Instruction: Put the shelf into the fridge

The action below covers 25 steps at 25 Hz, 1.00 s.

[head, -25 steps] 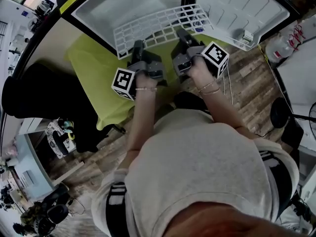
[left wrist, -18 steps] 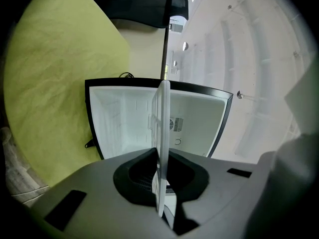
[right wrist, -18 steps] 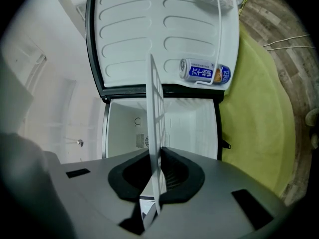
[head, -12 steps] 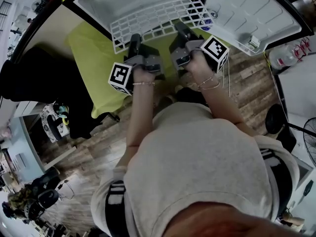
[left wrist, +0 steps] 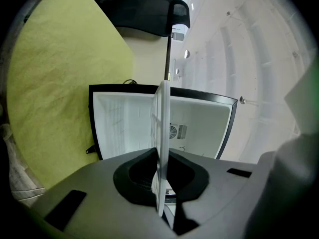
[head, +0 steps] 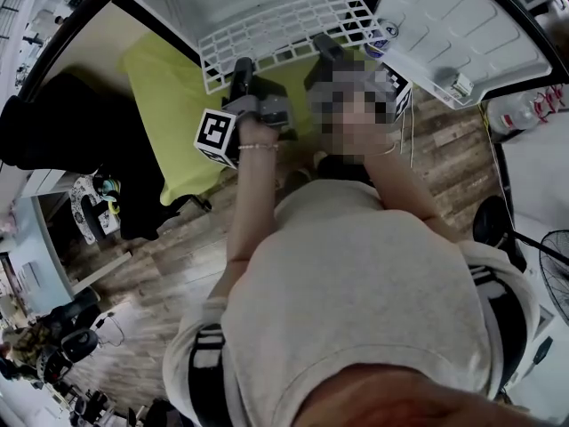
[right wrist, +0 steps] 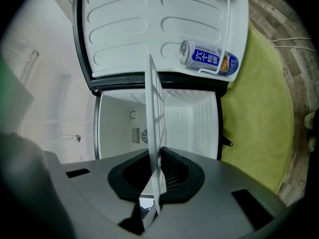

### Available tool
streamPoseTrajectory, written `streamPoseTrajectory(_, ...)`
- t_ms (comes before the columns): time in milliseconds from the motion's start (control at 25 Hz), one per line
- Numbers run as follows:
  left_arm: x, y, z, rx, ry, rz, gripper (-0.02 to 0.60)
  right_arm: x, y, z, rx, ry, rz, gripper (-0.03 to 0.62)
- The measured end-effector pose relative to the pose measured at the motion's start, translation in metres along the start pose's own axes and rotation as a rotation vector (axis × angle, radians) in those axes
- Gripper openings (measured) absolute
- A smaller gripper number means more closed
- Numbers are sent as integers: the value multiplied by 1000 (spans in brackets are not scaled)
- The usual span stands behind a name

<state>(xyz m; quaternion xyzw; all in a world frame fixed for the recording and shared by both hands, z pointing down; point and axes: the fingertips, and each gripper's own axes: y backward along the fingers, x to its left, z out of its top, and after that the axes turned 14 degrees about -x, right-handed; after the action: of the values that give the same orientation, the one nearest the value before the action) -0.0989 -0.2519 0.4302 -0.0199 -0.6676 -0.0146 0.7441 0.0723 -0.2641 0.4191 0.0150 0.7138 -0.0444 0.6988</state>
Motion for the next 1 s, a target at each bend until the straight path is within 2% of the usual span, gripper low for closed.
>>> streamPoseTrajectory(1000, 1, -7, -4, -30, -22, 28, 26, -9, -21, 4, 48, -3, -28, 38)
